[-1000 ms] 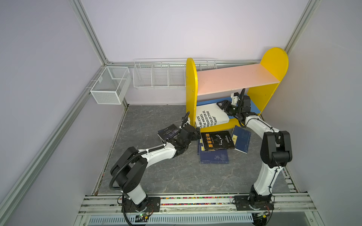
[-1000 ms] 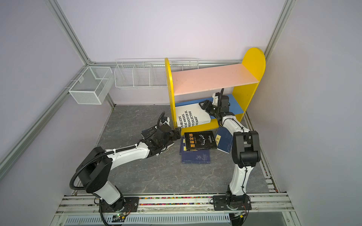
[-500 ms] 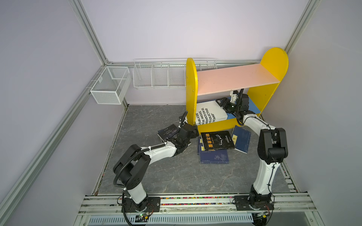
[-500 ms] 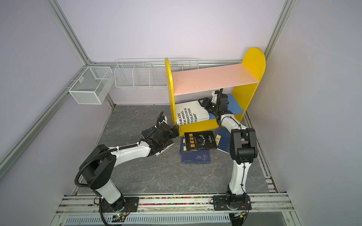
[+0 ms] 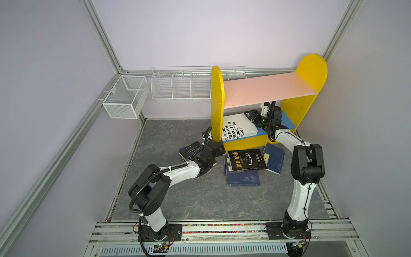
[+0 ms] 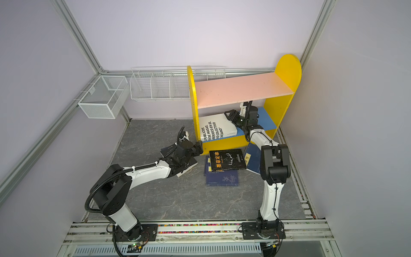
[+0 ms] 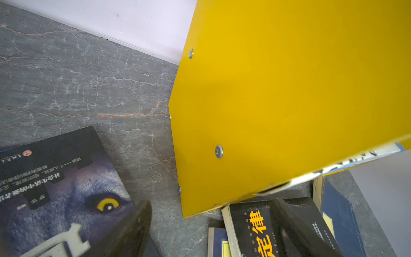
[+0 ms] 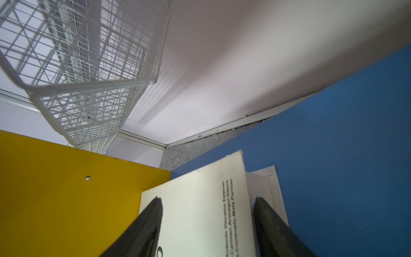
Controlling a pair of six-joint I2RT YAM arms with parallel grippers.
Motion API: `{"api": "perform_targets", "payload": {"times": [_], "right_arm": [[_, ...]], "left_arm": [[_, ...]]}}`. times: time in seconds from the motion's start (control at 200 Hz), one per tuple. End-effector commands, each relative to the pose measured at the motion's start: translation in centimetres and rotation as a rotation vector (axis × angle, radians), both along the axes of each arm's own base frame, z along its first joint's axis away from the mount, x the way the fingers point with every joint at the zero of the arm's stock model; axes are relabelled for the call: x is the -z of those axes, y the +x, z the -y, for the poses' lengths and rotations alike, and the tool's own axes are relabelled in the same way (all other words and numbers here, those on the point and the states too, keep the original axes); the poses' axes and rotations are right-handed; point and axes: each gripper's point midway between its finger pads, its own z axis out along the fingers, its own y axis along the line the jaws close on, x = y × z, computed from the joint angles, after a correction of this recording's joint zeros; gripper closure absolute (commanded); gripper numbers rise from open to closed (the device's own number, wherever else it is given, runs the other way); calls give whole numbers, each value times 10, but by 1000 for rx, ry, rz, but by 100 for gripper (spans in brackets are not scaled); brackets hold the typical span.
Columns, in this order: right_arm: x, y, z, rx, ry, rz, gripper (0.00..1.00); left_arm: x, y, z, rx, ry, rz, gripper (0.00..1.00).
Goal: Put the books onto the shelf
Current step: 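Open the right gripper and withdraw both grippers from the white book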
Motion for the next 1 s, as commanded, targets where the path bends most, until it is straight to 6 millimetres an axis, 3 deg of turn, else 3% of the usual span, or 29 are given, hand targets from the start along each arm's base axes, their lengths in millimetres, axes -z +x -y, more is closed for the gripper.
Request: {"api": "perform_targets", "payload": {"times": [0.0, 0.165, 0.33, 0.48, 0.61, 0.745, 0.85, 0.995], "right_arm": [[20, -8, -20, -55, 6, -52, 27], [11, -10, -12, -46, -17, -31, 17], [-3, -14, 15, 16, -121, 4, 11], [-25, -31, 37, 54, -210, 62, 9], [-42, -60, 44, 52, -283, 76, 9], [-37, -99, 55, 70, -356, 29, 9], [-25, -133, 62, 71, -394, -28, 9], [8, -179, 72, 73, -433, -139, 10]], "left_arm": [[-3, 0, -4, -14, -28, 12, 16], [-8, -9, -7, 6, -66, 21, 15], [-23, -32, -10, 80, -124, 29, 13], [-22, -61, -37, 79, -123, -10, 10], [-10, -80, -71, 0, -57, -105, 8], [6, -95, -94, -43, -43, -202, 6], [13, -104, -91, 5, -99, -244, 6], [13, -115, -64, 160, -162, -273, 7]]}}
